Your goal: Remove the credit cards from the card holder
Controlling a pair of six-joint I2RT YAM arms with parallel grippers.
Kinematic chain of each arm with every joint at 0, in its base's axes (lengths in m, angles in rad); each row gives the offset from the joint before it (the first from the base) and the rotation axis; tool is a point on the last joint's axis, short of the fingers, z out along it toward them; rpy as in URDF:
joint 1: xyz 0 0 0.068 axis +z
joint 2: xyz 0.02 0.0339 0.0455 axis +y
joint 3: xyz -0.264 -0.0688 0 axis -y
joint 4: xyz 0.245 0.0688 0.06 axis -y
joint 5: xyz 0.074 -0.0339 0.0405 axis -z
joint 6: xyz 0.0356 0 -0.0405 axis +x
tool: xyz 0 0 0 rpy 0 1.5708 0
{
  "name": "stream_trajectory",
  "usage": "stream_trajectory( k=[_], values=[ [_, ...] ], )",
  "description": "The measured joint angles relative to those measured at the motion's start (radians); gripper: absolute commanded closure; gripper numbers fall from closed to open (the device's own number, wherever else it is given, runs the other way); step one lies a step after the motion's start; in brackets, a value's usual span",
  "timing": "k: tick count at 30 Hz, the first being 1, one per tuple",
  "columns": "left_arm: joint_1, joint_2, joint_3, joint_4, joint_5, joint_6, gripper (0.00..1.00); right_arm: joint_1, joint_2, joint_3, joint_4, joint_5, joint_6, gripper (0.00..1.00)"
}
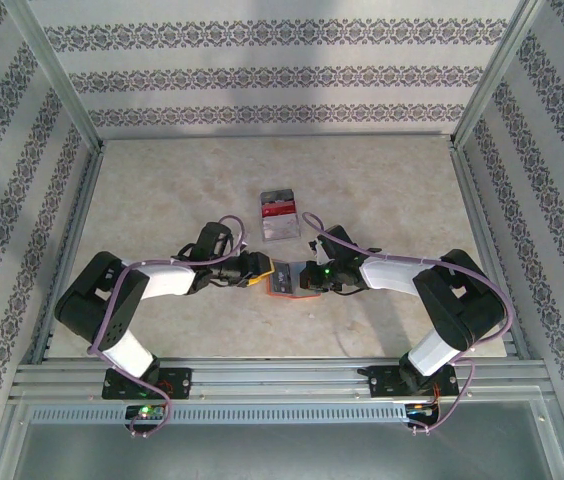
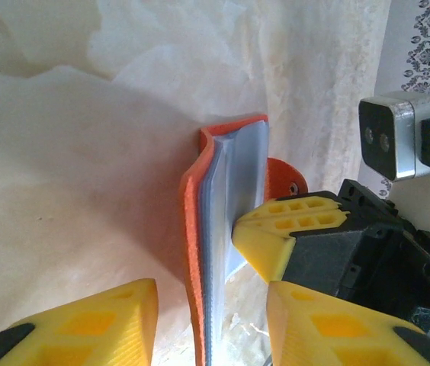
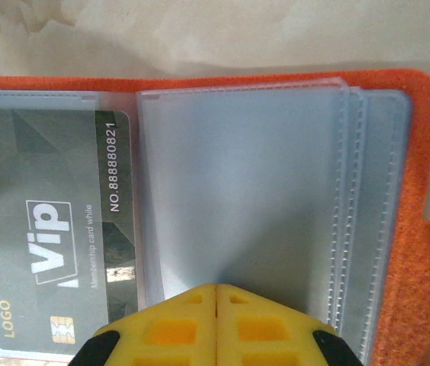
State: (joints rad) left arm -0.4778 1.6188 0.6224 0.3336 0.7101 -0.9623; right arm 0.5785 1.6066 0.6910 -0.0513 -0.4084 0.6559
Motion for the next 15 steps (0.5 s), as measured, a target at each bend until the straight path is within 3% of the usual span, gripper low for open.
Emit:
stream_trajectory(
  k=[15],
  values=[
    [0.0, 0.039, -0.001, -0.002, 0.003, 0.02, 0.86, 0.0, 0.0, 0.0, 0.0, 0.0, 0.0, 0.94]
  ],
)
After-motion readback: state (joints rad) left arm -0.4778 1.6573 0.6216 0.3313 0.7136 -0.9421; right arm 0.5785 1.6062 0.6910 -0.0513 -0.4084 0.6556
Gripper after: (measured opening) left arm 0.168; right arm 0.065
